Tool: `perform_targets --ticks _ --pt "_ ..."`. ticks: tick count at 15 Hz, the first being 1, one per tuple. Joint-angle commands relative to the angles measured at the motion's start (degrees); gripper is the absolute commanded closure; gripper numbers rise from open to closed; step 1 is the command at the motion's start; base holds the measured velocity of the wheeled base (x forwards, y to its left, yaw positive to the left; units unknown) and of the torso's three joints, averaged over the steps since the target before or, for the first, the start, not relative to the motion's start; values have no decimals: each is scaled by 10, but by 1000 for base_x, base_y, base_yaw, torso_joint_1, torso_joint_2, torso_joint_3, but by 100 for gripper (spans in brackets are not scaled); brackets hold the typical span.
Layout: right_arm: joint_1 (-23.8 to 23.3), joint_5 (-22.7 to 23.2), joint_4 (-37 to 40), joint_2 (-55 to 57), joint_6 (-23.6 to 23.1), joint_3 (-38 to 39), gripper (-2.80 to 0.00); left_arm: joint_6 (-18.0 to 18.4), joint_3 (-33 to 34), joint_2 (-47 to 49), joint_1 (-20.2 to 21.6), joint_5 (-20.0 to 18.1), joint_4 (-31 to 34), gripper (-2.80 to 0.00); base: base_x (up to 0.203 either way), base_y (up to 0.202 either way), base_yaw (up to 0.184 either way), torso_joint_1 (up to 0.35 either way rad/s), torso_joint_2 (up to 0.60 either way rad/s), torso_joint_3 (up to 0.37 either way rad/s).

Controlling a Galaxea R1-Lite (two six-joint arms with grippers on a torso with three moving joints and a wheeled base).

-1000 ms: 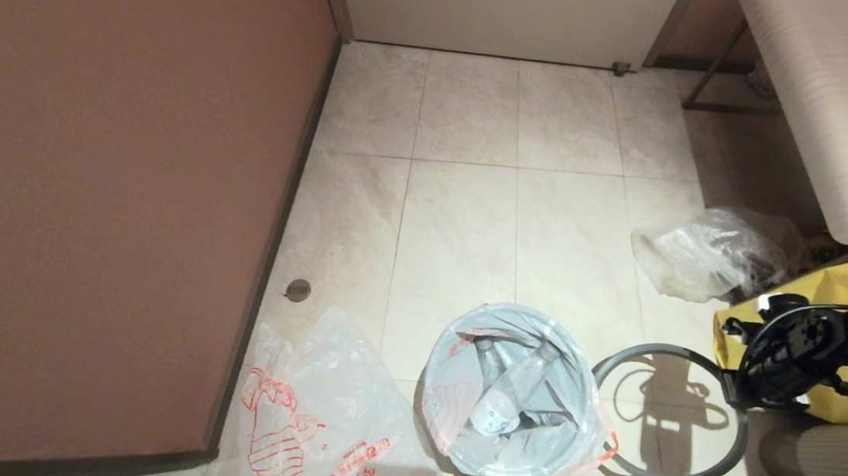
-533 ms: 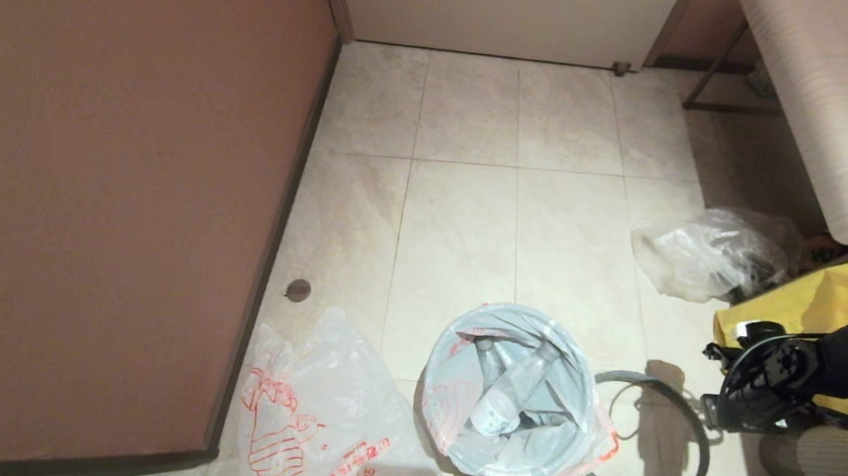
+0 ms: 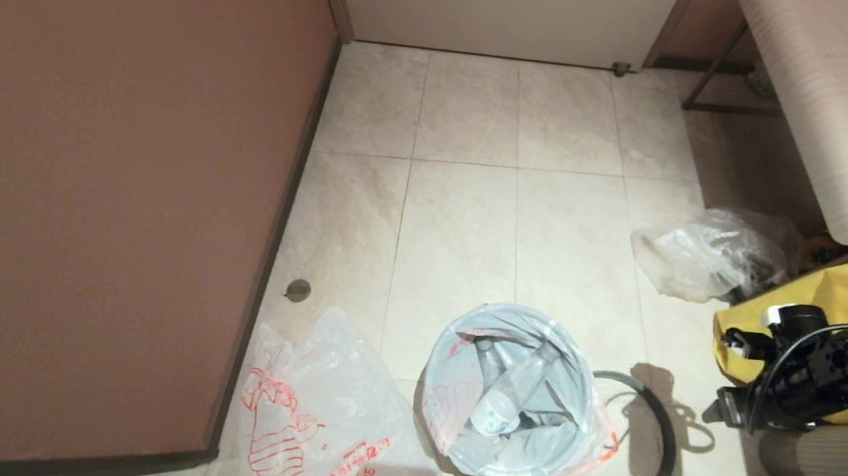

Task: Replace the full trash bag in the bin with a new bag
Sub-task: Place the trash can ring on the floor, then place the trash bag on the floor

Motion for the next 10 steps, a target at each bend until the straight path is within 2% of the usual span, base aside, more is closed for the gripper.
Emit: perform_targets --ticks 1,2,3,5,7,10 --pt "24 11 1 -87 4 47 -280 0 0 0 0 0 0 0 0 0 0 0 0 0" --pt "44 24 0 -111 19 66 -280 0 0 0 0 0 0 0 0 0 0 0 0 0" --pt "59 50 -1 -131 42 82 0 0 0 0 0 0 0 0 0 0 0 0 0 0" --pt "73 103 -1 -161 86 91 0 0 0 0 0 0 0 0 0 0 0 0 0 0" --pt "96 129 1 -186 140 92 0 0 0 0 0 0 0 0 0 0 0 0 0 0" --pt "92 128 3 -186 143 113 0 0 0 0 0 0 0 0 0 0 0 0 0 0"
